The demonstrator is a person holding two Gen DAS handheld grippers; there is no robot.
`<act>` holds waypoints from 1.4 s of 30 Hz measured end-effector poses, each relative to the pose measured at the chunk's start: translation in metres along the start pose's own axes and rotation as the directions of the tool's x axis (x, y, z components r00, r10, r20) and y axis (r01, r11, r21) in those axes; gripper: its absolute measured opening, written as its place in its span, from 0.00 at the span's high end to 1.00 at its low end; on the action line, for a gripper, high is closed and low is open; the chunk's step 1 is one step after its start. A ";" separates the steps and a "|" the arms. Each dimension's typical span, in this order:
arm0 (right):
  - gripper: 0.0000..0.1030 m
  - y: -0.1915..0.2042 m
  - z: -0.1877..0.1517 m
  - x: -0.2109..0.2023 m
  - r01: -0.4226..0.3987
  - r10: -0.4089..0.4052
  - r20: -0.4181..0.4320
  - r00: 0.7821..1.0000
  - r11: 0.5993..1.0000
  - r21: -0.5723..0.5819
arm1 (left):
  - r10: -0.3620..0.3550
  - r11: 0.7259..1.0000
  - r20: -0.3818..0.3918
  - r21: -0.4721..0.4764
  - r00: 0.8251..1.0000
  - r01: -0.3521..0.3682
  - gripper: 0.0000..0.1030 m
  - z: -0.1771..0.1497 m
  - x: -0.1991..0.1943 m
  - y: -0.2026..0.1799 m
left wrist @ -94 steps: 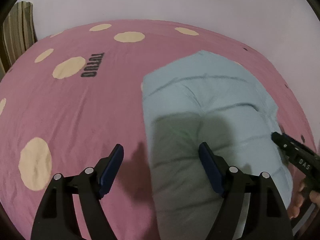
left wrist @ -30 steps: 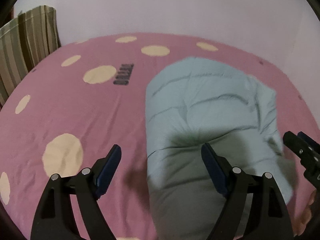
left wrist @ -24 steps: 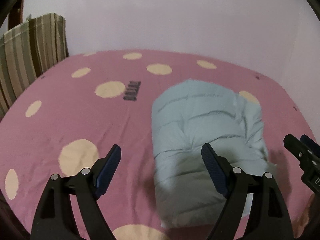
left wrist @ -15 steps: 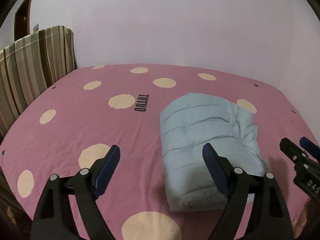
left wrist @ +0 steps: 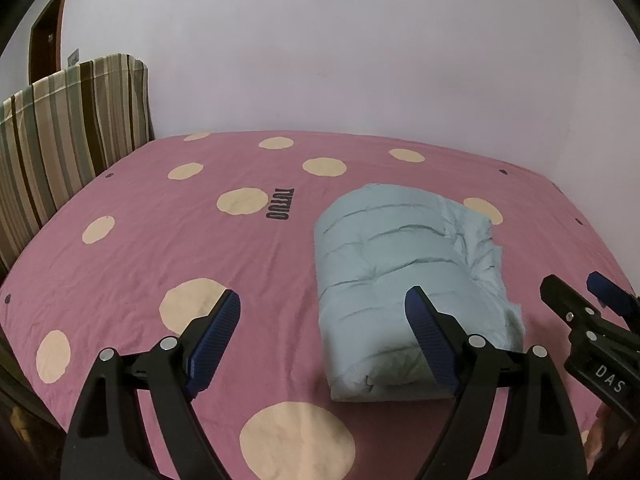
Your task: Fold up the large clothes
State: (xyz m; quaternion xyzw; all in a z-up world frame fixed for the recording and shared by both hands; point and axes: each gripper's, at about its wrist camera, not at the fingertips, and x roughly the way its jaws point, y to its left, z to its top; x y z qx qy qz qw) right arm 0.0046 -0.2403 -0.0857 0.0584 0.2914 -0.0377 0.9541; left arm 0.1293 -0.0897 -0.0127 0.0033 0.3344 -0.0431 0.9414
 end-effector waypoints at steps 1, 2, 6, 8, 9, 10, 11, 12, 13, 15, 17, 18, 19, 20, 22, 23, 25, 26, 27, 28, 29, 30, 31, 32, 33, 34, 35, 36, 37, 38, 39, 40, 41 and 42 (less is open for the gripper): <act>0.17 0.000 0.000 0.000 0.000 0.000 0.000 1.000 1.000 0.000 | -0.001 1.000 0.001 0.000 1.000 0.001 0.19 0.000 -0.001 0.000; 0.17 0.000 0.000 0.000 0.000 0.000 0.000 1.000 1.000 -0.001 | -0.003 1.000 0.003 0.000 1.000 0.003 0.19 0.000 -0.002 -0.001; 0.17 0.000 0.000 -0.001 -0.001 0.001 0.002 1.000 1.000 -0.003 | -0.004 1.000 0.008 0.001 1.000 0.004 0.19 0.000 -0.004 -0.002; 0.17 0.000 0.000 -0.002 -0.001 0.001 0.003 1.000 1.000 -0.002 | -0.005 1.000 0.009 0.001 1.000 0.005 0.19 -0.001 -0.005 -0.002; 0.17 0.000 0.000 -0.002 -0.001 0.001 0.005 1.000 1.000 -0.002 | -0.004 1.000 0.009 0.000 1.000 0.004 0.19 -0.001 -0.005 -0.002; 0.17 0.000 0.000 -0.003 -0.001 0.001 0.007 1.000 1.000 -0.003 | -0.004 1.000 0.009 -0.001 1.000 0.004 0.19 -0.001 -0.005 -0.002; 0.17 0.000 -0.001 -0.004 -0.001 0.001 0.008 1.000 1.000 -0.003 | -0.006 1.000 0.010 -0.002 1.000 0.006 0.19 -0.001 -0.006 -0.002; 0.17 0.000 -0.001 -0.004 -0.002 0.002 0.008 1.000 1.000 -0.003 | -0.006 1.000 0.010 -0.002 1.000 0.006 0.19 -0.001 -0.006 -0.002; 0.17 0.000 -0.001 -0.004 -0.002 0.002 0.008 1.000 1.000 -0.003 | -0.007 1.000 0.010 -0.002 1.000 0.007 0.19 -0.001 -0.006 -0.002; 0.17 0.000 -0.001 -0.004 -0.002 0.002 0.007 1.000 1.000 -0.003 | -0.007 1.000 0.010 -0.003 1.000 0.007 0.19 -0.001 -0.006 -0.002; 0.17 0.000 -0.001 -0.004 -0.001 0.001 0.009 1.000 1.000 -0.003 | -0.008 1.000 0.009 -0.004 1.000 0.008 0.19 -0.001 -0.007 -0.002; 0.17 0.000 -0.001 -0.004 -0.001 0.001 0.009 1.000 1.000 -0.004 | -0.008 1.000 0.009 -0.005 1.000 0.008 0.19 -0.001 -0.007 -0.002; 0.17 0.000 -0.001 -0.004 -0.002 0.002 0.010 1.000 1.000 -0.005 | -0.008 1.000 0.009 -0.006 1.000 0.008 0.19 -0.001 -0.007 -0.002; 0.17 0.001 -0.001 -0.005 -0.003 0.003 0.011 1.000 1.000 -0.006 | -0.008 1.000 0.011 -0.006 1.000 0.008 0.19 -0.001 -0.008 -0.002; 0.17 0.001 -0.001 -0.007 -0.004 0.004 0.013 1.000 1.000 -0.008 | -0.009 1.000 0.010 -0.005 1.000 0.009 0.19 -0.002 -0.007 -0.002; 0.17 0.002 -0.001 -0.007 -0.004 0.005 0.014 1.000 1.000 -0.008 | -0.009 1.000 0.010 -0.006 1.000 0.009 0.19 -0.002 -0.007 -0.002; 0.17 0.003 -0.001 -0.008 -0.005 0.005 0.013 1.000 1.000 -0.010 | -0.009 1.000 0.010 -0.006 1.000 0.010 0.19 -0.002 -0.008 -0.002; 0.17 0.003 -0.002 -0.008 -0.005 0.005 0.013 1.000 1.000 -0.011 | -0.010 1.000 0.010 -0.007 1.000 0.010 0.19 -0.002 -0.009 -0.002; 0.17 0.004 -0.001 -0.009 -0.005 0.005 0.013 1.000 1.000 -0.011 | -0.009 1.000 0.011 -0.006 1.000 0.009 0.19 -0.002 -0.008 -0.002; 0.17 0.004 -0.001 -0.008 -0.005 0.005 0.013 1.000 1.000 -0.011 | -0.008 1.000 0.010 -0.006 1.000 0.008 0.19 -0.002 -0.008 -0.002; 0.17 0.004 -0.002 -0.009 -0.006 0.006 0.013 1.000 1.000 -0.011 | -0.008 1.000 0.010 -0.007 1.000 0.008 0.19 -0.002 -0.008 -0.002; 0.17 0.004 -0.002 -0.009 -0.004 0.004 0.013 1.000 1.000 -0.011 | -0.008 1.000 0.011 -0.008 1.000 0.009 0.19 -0.002 -0.009 -0.002; 0.17 0.004 -0.002 -0.009 -0.004 0.005 0.013 1.000 1.000 -0.010 | -0.009 1.000 0.012 -0.008 1.000 0.009 0.19 -0.002 -0.009 -0.002; 0.17 0.004 -0.002 -0.009 -0.005 0.005 0.014 1.000 1.000 -0.010 | -0.008 1.000 0.012 -0.008 1.000 0.008 0.19 -0.002 -0.010 -0.002; 0.17 0.004 -0.002 -0.009 -0.004 0.004 0.013 1.000 1.000 -0.010 | -0.009 1.000 0.013 -0.008 1.000 0.009 0.19 -0.003 -0.010 -0.003; 0.17 0.005 -0.002 -0.009 -0.004 0.004 0.013 1.000 1.000 -0.010 | -0.010 1.000 0.013 -0.007 1.000 0.010 0.19 -0.003 -0.011 -0.002; 0.17 0.005 -0.002 -0.009 -0.004 0.004 0.014 1.000 1.000 -0.010 | -0.011 1.000 0.014 -0.007 1.000 0.011 0.19 -0.003 -0.011 -0.002; 0.17 0.005 -0.002 -0.009 -0.004 0.004 0.014 1.000 1.000 -0.010 | -0.012 1.000 0.015 -0.007 1.000 0.012 0.19 -0.003 -0.012 -0.003; 0.17 0.005 -0.002 -0.009 -0.004 0.004 0.014 1.000 1.000 -0.011 | -0.010 1.000 0.015 -0.008 1.000 0.010 0.19 -0.003 -0.011 -0.003; 0.17 0.005 -0.002 -0.009 -0.004 0.004 0.014 1.000 1.000 -0.011 | -0.010 1.000 0.016 -0.007 1.000 0.010 0.19 -0.003 -0.012 -0.004; 0.17 0.005 -0.002 -0.009 -0.003 0.003 0.014 1.000 1.000 -0.010 | -0.010 1.000 0.015 -0.008 1.000 0.010 0.19 -0.003 -0.011 -0.003; 0.17 0.005 -0.002 -0.009 -0.004 0.004 0.014 1.000 1.000 -0.010 | -0.009 1.000 0.014 -0.008 1.000 0.009 0.19 -0.003 -0.011 -0.003; 0.17 0.005 -0.002 -0.009 -0.004 0.004 0.014 1.000 1.000 -0.010 | -0.009 1.000 0.014 -0.007 1.000 0.009 0.19 -0.004 -0.011 -0.003; 0.17 0.006 -0.003 -0.009 -0.004 0.004 0.014 1.000 1.000 -0.010 | -0.009 1.000 0.014 -0.008 1.000 0.009 0.19 -0.004 -0.010 -0.003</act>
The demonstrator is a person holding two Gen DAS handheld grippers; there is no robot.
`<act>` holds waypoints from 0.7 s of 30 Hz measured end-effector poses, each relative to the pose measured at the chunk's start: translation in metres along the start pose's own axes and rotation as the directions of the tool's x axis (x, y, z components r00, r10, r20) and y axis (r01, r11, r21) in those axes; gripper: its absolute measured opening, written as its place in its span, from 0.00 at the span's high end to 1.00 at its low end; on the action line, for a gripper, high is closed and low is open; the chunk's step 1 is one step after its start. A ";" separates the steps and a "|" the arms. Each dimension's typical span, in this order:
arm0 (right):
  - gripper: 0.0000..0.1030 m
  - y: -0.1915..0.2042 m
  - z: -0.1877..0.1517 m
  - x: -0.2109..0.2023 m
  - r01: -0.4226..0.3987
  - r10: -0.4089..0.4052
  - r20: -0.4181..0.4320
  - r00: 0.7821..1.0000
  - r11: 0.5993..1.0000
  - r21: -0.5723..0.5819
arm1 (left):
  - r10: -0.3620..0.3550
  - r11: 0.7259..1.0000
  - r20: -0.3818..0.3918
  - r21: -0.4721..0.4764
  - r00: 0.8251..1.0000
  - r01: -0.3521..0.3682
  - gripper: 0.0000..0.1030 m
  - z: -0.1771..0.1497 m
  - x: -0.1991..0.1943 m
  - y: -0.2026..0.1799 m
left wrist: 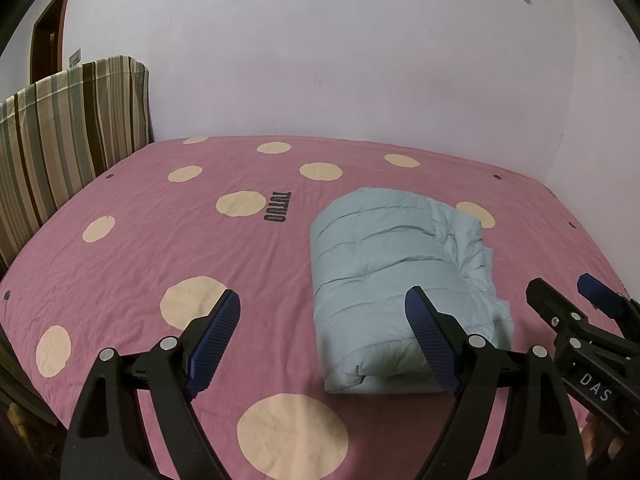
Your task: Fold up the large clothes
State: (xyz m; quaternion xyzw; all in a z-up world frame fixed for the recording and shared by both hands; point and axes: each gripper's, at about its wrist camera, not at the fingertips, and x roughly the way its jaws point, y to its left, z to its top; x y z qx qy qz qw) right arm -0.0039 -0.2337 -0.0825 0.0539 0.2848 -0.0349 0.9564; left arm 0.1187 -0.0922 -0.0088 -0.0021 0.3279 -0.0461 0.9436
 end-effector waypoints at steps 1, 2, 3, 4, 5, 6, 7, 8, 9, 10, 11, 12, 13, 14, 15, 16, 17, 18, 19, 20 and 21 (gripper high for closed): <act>0.17 0.000 0.000 0.000 0.000 0.000 0.000 1.000 1.000 0.000 | 0.000 1.000 0.000 -0.001 1.000 0.000 0.19 0.000 0.000 0.000; 0.17 0.000 0.000 0.000 0.000 0.000 0.000 1.000 1.000 0.000 | 0.001 1.000 0.000 -0.001 1.000 -0.001 0.19 0.000 0.000 0.000; 0.17 0.000 0.000 0.000 0.000 0.000 0.000 1.000 1.000 0.000 | 0.001 1.000 0.000 -0.002 1.000 -0.001 0.19 0.000 -0.001 0.000; 0.17 0.000 0.000 0.000 0.000 0.000 0.000 1.000 1.000 0.000 | 0.000 1.000 0.000 -0.002 1.000 0.000 0.19 0.001 -0.001 0.000; 0.17 0.000 0.000 0.000 0.000 0.000 0.000 1.000 1.000 0.000 | 0.001 1.000 0.001 -0.002 1.000 -0.001 0.19 0.001 -0.002 0.000; 0.17 0.000 0.000 0.000 0.000 0.000 0.001 1.000 1.000 0.000 | 0.001 1.000 0.001 -0.003 1.000 -0.001 0.19 0.001 -0.003 0.000; 0.17 0.000 0.000 0.000 0.000 0.000 0.001 1.000 1.000 -0.001 | 0.001 1.000 0.002 -0.003 1.000 -0.001 0.19 0.002 -0.004 -0.001; 0.17 0.000 0.000 0.000 0.001 -0.001 0.001 1.000 1.000 0.000 | 0.001 1.000 0.002 -0.002 1.000 -0.001 0.19 0.002 -0.004 -0.001; 0.17 0.001 0.000 0.000 0.001 -0.001 0.002 1.000 1.000 -0.001 | 0.001 1.000 0.002 -0.003 1.000 -0.001 0.19 0.002 -0.004 -0.001; 0.17 0.001 0.000 0.000 0.001 -0.001 0.001 1.000 1.000 0.000 | 0.001 1.000 0.002 -0.003 1.000 -0.001 0.19 0.001 -0.004 -0.001; 0.17 0.001 0.000 -0.001 0.000 0.000 0.002 1.000 1.000 0.001 | 0.001 1.000 0.002 -0.002 1.000 -0.001 0.19 0.001 -0.004 -0.001; 0.17 0.001 0.000 -0.001 0.001 -0.001 0.001 1.000 1.000 0.001 | 0.001 1.000 0.003 -0.001 1.000 -0.001 0.19 0.001 -0.004 -0.001; 0.17 0.001 0.000 -0.001 0.001 -0.001 0.001 1.000 1.000 0.001 | 0.002 1.000 0.003 0.000 1.000 -0.002 0.19 0.002 -0.005 -0.002; 0.17 0.001 0.000 -0.001 0.001 -0.001 0.001 1.000 1.000 0.001 | 0.002 1.000 0.003 -0.002 1.000 -0.002 0.19 0.001 -0.005 -0.001; 0.17 0.001 0.000 -0.001 0.001 -0.001 0.001 1.000 1.000 0.001 | 0.002 1.000 0.004 -0.002 1.000 -0.002 0.19 0.001 -0.005 -0.001; 0.17 0.001 0.000 -0.001 0.001 -0.001 0.001 1.000 1.000 0.001 | 0.001 1.000 0.003 -0.003 1.000 -0.001 0.19 0.001 -0.005 -0.001; 0.17 0.001 0.000 -0.001 0.001 -0.001 0.001 1.000 1.000 0.000 | 0.000 1.000 0.005 -0.002 1.000 0.000 0.19 0.001 -0.005 -0.001; 0.17 0.001 0.000 -0.001 0.002 -0.002 0.001 1.000 1.000 0.000 | -0.001 1.000 0.009 0.000 1.000 0.001 0.19 0.001 -0.005 -0.002; 0.17 0.001 0.000 -0.001 0.000 0.000 0.001 1.000 1.000 0.000 | -0.002 1.000 0.011 0.002 1.000 0.002 0.19 0.001 -0.007 -0.002; 0.17 0.001 0.000 -0.001 0.000 0.000 0.002 1.000 1.000 0.000 | 0.000 1.000 0.015 0.006 1.000 0.000 0.19 0.002 -0.008 -0.002; 0.17 0.001 0.000 -0.001 0.001 -0.001 0.002 1.000 1.000 0.000 | 0.000 1.000 0.018 0.010 1.000 0.000 0.19 0.002 -0.009 -0.002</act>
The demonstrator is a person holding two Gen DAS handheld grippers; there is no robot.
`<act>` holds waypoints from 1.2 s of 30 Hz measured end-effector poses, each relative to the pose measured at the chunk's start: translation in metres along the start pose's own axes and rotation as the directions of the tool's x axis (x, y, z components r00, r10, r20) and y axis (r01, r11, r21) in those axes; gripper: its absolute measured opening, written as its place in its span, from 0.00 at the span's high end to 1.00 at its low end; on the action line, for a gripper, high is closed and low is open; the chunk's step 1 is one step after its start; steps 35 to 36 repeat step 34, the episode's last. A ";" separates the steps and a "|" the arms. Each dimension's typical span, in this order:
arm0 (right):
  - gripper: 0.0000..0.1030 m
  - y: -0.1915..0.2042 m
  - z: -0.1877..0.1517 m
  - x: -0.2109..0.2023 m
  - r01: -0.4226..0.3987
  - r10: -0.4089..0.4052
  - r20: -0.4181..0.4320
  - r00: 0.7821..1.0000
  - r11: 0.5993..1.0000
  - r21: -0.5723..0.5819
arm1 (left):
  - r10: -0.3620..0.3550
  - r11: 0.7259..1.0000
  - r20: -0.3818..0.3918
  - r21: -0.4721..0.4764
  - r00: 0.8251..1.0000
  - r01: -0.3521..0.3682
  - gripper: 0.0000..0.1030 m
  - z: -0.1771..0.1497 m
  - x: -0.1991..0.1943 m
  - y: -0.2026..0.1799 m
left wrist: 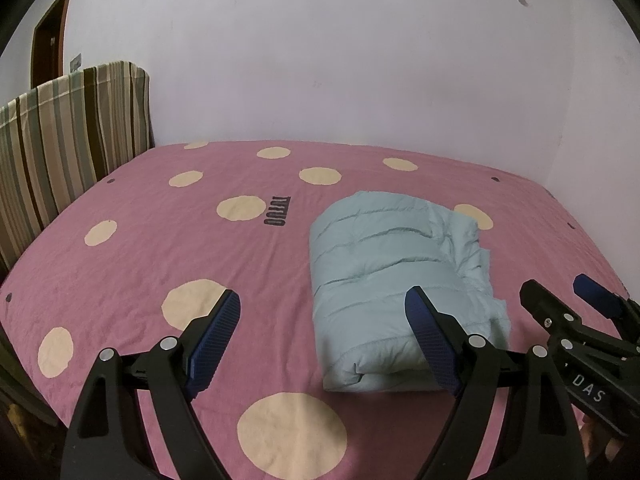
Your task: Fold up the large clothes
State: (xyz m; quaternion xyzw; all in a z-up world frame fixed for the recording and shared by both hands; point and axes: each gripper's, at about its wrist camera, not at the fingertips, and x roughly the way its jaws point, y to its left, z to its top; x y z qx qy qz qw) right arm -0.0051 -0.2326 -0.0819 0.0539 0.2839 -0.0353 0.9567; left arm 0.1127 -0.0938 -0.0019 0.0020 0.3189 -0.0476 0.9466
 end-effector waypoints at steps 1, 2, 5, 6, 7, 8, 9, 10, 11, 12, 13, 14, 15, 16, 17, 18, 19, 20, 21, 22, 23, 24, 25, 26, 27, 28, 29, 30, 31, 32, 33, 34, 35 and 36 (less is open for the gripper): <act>0.17 0.000 0.000 0.000 0.000 0.000 0.000 1.000 1.000 0.000 | 0.000 1.000 0.004 0.003 1.000 0.000 0.19 0.000 -0.001 0.000; 0.17 0.000 0.000 0.000 0.000 0.000 0.000 1.000 1.000 0.000 | 0.005 1.000 0.007 0.007 1.000 -0.005 0.19 0.001 -0.002 -0.001; 0.17 -0.001 0.000 0.000 0.000 0.000 0.001 1.000 1.000 0.000 | 0.012 1.000 0.010 0.017 1.000 -0.013 0.19 0.002 -0.003 -0.002; 0.17 -0.001 0.000 0.000 0.000 0.000 0.001 1.000 1.000 0.000 | 0.014 1.000 0.013 0.017 1.000 -0.014 0.19 0.003 -0.004 -0.002; 0.17 0.000 0.000 0.000 0.000 0.000 0.001 1.000 1.000 -0.001 | 0.018 1.000 0.016 0.017 1.000 -0.018 0.19 0.003 -0.004 -0.002; 0.17 0.000 0.000 -0.001 0.001 -0.001 0.003 1.000 1.000 -0.001 | 0.021 1.000 0.019 0.019 1.000 -0.021 0.19 0.003 -0.005 -0.002; 0.17 0.001 0.000 -0.001 0.001 -0.001 0.003 1.000 1.000 -0.001 | 0.021 1.000 0.023 0.020 1.000 -0.021 0.18 0.003 -0.005 -0.002; 0.17 0.000 0.000 -0.001 0.000 0.000 0.002 1.000 1.000 -0.001 | 0.018 1.000 0.033 0.020 0.999 -0.019 0.16 0.004 -0.006 -0.002; 0.17 0.000 0.000 -0.001 -0.001 0.001 0.002 1.000 1.000 -0.001 | 0.015 1.000 0.041 0.020 0.999 -0.016 0.16 0.003 -0.008 0.000; 0.17 0.000 0.000 -0.001 -0.001 0.001 0.002 1.000 1.000 -0.001 | 0.014 1.000 0.046 0.019 0.999 -0.015 0.16 0.004 -0.008 0.000; 0.17 0.000 0.000 -0.001 0.000 0.000 0.002 1.000 1.000 -0.001 | 0.013 1.000 0.049 0.018 0.999 -0.014 0.16 0.004 -0.009 0.000; 0.17 0.000 0.000 -0.001 0.000 0.000 0.001 1.000 1.000 -0.001 | 0.015 1.000 0.047 0.016 0.999 -0.016 0.16 0.004 -0.008 0.000; 0.17 0.000 0.000 -0.001 -0.001 0.001 0.000 1.000 1.000 -0.001 | 0.018 1.000 0.043 0.013 0.999 -0.019 0.15 0.005 -0.007 0.000; 0.17 0.000 0.000 -0.001 -0.001 0.001 0.000 1.000 1.000 -0.002 | 0.018 1.000 0.040 0.011 0.999 -0.018 0.15 0.004 -0.008 0.000; 0.17 0.000 0.000 -0.002 -0.001 0.001 0.000 1.000 1.000 -0.003 | 0.007 1.000 0.038 0.005 0.999 -0.007 0.15 0.003 -0.007 0.001; 0.17 0.001 0.000 -0.002 -0.002 0.002 -0.001 1.000 1.000 -0.003 | -0.006 1.000 0.041 0.000 0.999 0.006 0.15 0.003 -0.007 0.002; 0.17 0.001 0.000 -0.002 -0.002 0.002 -0.001 1.000 1.000 -0.004 | -0.025 1.000 0.045 -0.007 0.999 0.025 0.15 0.001 -0.007 0.002; 0.17 0.002 -0.001 -0.002 -0.002 0.002 -0.002 1.000 1.000 -0.005 | -0.021 1.000 0.039 -0.013 0.999 0.021 0.14 -0.001 -0.007 0.003; 0.17 0.002 -0.001 -0.002 -0.002 0.002 -0.003 1.000 1.000 -0.005 | -0.007 1.000 0.034 -0.016 0.999 0.007 0.14 -0.002 -0.008 0.003; 0.17 0.001 -0.001 -0.002 -0.002 0.002 -0.003 1.000 1.000 -0.004 | 0.000 1.000 0.031 -0.009 1.000 0.001 0.14 -0.003 -0.006 0.002; 0.17 0.001 -0.002 -0.002 -0.003 0.003 -0.004 1.000 1.000 -0.004 | -0.007 1.000 0.030 0.003 1.000 0.007 0.14 -0.003 -0.005 0.000; 0.17 0.001 -0.002 -0.001 -0.005 0.004 -0.005 1.000 1.000 -0.003 | -0.009 1.000 0.032 0.016 0.999 0.008 0.14 -0.003 -0.003 -0.001; 0.17 0.001 -0.002 0.000 -0.006 0.006 -0.006 1.000 1.000 -0.003 | -0.004 1.000 0.037 0.026 0.999 0.003 0.14 -0.004 -0.003 -0.002; 0.17 0.000 -0.002 0.001 -0.008 0.008 -0.008 1.000 1.000 -0.003 | 0.010 0.999 0.051 0.039 0.999 -0.012 0.14 -0.005 -0.001 -0.003; 0.17 0.000 -0.002 0.002 -0.007 0.007 -0.008 1.000 1.000 -0.003 | 0.028 0.999 0.067 0.042 0.997 -0.030 0.14 -0.005 0.001 -0.003; 0.17 -0.001 -0.002 0.003 -0.006 0.006 -0.009 1.000 1.000 -0.003 | 0.046 0.998 0.074 0.039 0.996 -0.049 0.14 -0.006 0.004 -0.001; 0.17 -0.002 -0.002 0.003 -0.003 0.003 -0.009 1.000 1.000 0.001 | 0.050 0.998 0.072 0.036 0.996 -0.053 0.14 -0.006 0.006 0.000; 0.17 -0.004 -0.002 0.005 -0.002 0.002 -0.010 1.000 1.000 0.003 | 0.052 0.998 0.061 0.031 0.997 -0.053 0.14 -0.006 0.011 0.003; 0.17 -0.007 -0.002 0.007 0.003 -0.003 -0.012 1.000 1.000 0.008 | 0.056 0.998 0.043 0.025 0.998 -0.057 0.14 -0.007 0.017 0.007; 0.16 -0.011 -0.003 0.010 0.011 -0.011 -0.015 1.000 1.000 0.014 | 0.066 0.998 0.019 0.020 0.998 -0.067 0.14 -0.007 0.026 0.012; 0.12 -0.015 -0.003 0.013 0.017 -0.017 -0.018 1.000 1.000 0.018 | 0.075 0.997 0.002 0.015 0.997 -0.075 0.14 -0.008 0.034 0.017; 0.12 -0.021 -0.004 0.017 0.028 -0.028 -0.021 0.999 0.999 0.025 | 0.092 0.996 -0.025 0.007 0.995 -0.092 0.14 -0.009 0.047 0.026; 0.12 -0.021 -0.004 0.017 0.028 -0.028 -0.021 0.999 0.999 0.025 | 0.092 0.996 -0.025 0.007 0.995 -0.092 0.14 -0.009 0.047 0.026; 0.12 -0.021 -0.004 0.017 0.028 -0.028 -0.021 0.999 0.999 0.025 | 0.092 0.996 -0.025 0.007 0.995 -0.092 0.14 -0.009 0.047 0.026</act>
